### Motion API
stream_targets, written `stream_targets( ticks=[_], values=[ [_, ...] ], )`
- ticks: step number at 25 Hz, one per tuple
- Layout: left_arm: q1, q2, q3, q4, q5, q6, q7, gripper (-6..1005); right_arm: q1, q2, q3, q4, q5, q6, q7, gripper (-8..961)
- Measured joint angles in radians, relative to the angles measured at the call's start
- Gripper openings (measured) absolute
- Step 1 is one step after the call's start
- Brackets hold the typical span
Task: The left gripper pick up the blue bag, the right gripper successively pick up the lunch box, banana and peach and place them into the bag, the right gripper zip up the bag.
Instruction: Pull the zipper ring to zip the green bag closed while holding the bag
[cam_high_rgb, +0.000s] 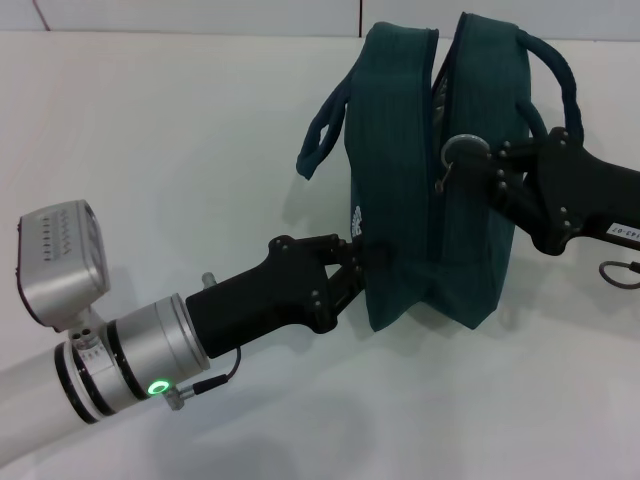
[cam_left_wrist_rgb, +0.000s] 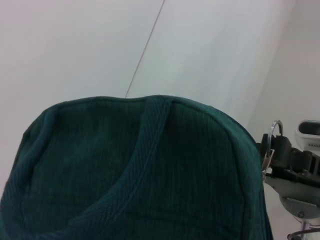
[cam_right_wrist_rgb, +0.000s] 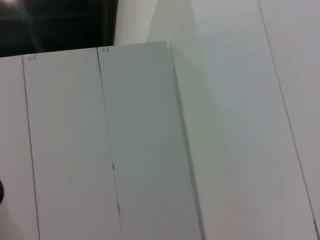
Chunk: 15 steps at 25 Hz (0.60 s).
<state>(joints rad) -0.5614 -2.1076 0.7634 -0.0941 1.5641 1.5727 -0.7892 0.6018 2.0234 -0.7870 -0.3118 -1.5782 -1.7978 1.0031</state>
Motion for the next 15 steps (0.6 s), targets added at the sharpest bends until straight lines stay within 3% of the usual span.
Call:
stream_targets(
  ticks=[8, 15],
  values=[
    [0.000, 0.000, 0.000, -0.018, 0.000, -0.008, 0.047, 69, 0.000, 0.003, 0.000, 0.022, 0.061, 0.002, -0.002, 13],
    [0.000, 0.000, 0.006, -0.053, 0.017, -0.012, 0.134, 69, 0.009, 0.004, 0.003, 0.047, 0.133, 0.049, -0.003, 14]
  ],
)
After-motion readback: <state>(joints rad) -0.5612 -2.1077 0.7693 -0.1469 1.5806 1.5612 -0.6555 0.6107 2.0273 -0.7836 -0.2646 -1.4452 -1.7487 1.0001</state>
